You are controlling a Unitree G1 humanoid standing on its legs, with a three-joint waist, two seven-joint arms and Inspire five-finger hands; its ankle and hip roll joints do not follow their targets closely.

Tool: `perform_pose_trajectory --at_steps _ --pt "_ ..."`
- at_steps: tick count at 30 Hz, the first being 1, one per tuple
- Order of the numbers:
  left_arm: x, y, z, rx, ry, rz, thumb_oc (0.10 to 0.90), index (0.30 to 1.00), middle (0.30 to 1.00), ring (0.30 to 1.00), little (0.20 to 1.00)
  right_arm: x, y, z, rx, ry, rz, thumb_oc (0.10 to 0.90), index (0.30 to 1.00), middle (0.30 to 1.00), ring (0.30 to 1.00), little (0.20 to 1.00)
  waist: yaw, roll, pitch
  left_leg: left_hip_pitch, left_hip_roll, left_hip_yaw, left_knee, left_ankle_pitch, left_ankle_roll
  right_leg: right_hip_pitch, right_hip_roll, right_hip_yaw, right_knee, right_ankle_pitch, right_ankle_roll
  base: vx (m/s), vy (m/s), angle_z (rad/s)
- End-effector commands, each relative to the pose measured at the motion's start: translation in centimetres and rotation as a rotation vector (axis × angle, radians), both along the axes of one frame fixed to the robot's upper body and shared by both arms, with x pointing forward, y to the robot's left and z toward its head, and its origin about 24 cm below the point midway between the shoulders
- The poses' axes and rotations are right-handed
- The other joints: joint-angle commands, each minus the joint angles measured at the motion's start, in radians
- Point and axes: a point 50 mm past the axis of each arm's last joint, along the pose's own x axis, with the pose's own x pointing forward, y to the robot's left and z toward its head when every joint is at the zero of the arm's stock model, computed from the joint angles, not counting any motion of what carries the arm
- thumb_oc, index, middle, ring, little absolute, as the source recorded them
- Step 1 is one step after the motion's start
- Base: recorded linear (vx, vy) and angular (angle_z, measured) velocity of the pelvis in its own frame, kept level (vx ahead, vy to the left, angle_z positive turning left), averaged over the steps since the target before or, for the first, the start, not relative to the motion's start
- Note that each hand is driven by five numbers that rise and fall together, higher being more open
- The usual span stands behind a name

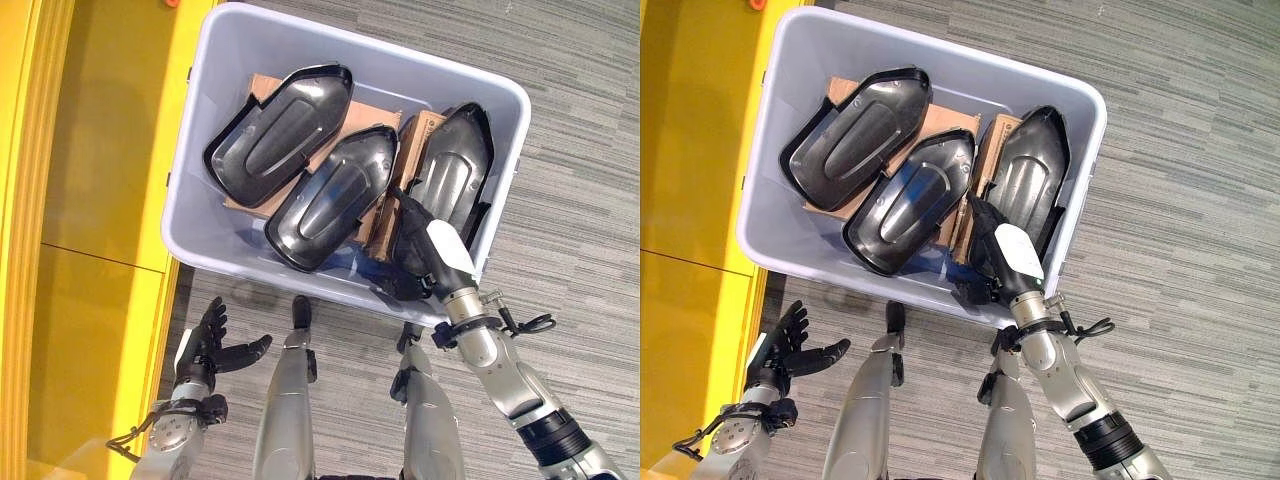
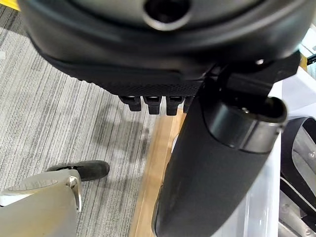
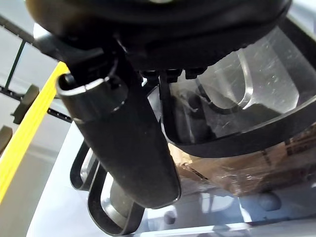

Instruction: Move parts from the plastic box to the shelf.

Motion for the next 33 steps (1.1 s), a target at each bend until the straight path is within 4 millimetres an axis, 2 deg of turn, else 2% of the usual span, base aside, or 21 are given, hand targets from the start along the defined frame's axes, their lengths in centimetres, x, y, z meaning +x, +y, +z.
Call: perform_pose_trajectory --at_steps 1,7,20,26,33 --pt "-1.3 1.2 1.1 0.070 -0.044 0.026 0.900 1.000 1.000 1.000 1.000 -0.7 0.1 1.6 -0.026 -0.112 0.033 0.900 1.000 1.000 1.000 1.000 -0.014 0.027 -0.012 0.008 0.024 0.045 -0.075 0.030 0.001 0.078 -0.065 -0.020 0.148 -0.188 0.053 0.00 0.000 0.00" --pt "-1.3 1.2 1.0 0.071 -0.040 0.023 0.900 1.000 1.000 1.000 1.000 -0.6 -0.4 0.3 -0.049 -0.073 -0.004 0.900 1.000 1.000 1.000 1.000 -0.017 0.032 -0.012 -0.006 0.023 0.044 -0.070 0.029 0.002 0.061 -0.067 -0.018 0.159 -0.192 0.053 0.00 0.000 0.00" --pt "-1.3 1.0 1.1 0.070 -0.052 0.016 0.900 1.000 1.000 1.000 1.000 0.2 -1.1 -0.3 -0.138 -0.104 -0.078 0.900 1.000 1.000 1.000 1.000 -0.014 0.047 -0.012 -0.035 0.021 0.044 -0.057 0.025 0.002 0.030 -0.071 -0.015 0.179 -0.197 0.054 0.00 0.000 0.00" --pt "-1.4 0.9 1.0 0.078 -0.049 0.004 0.900 1.000 1.000 1.000 1.000 -0.4 -1.3 1.4 -0.171 -0.214 -0.079 0.900 1.000 1.000 1.000 1.000 -0.018 0.049 -0.012 -0.042 0.021 0.042 -0.049 0.021 0.003 0.017 -0.072 -0.011 0.195 -0.201 0.054 0.00 0.000 0.00" --pt "-1.2 0.7 1.3 0.077 -0.061 -0.009 0.900 1.000 1.000 1.000 1.000 -1.8 -0.8 4.5 -0.142 -0.371 -0.021 0.900 1.000 1.000 1.000 1.000 -0.025 0.044 -0.012 -0.036 0.022 0.042 -0.050 0.020 0.005 0.014 -0.072 -0.004 0.202 -0.202 0.053 0.00 0.000 0.00"
